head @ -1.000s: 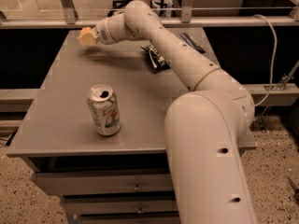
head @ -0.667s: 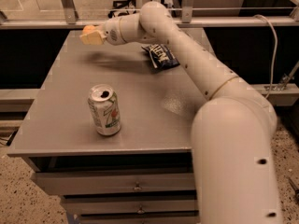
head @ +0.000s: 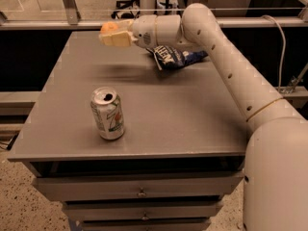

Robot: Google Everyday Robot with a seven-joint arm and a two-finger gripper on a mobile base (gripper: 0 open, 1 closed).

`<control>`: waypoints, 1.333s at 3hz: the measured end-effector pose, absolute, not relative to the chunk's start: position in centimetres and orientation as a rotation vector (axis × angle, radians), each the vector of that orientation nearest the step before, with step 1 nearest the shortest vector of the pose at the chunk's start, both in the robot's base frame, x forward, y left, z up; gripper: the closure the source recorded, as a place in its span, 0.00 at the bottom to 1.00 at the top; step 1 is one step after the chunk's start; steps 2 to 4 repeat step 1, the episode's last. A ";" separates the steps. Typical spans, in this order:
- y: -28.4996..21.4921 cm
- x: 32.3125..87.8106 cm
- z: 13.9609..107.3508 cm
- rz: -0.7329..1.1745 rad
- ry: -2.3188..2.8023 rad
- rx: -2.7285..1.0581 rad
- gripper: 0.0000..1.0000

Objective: Pick orange

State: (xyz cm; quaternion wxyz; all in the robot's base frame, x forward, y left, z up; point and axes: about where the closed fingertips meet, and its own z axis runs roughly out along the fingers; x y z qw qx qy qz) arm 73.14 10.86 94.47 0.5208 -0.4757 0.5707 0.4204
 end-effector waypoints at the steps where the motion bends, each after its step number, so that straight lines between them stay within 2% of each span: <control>1: 11.6 73.4 94.3 1.007 1.380 -1.136 1.00; 4: 11.6 73.4 94.3 1.007 1.380 -1.136 1.00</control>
Offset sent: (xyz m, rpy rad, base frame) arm 0.0000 0.0000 0.0000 0.0000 0.0000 0.0000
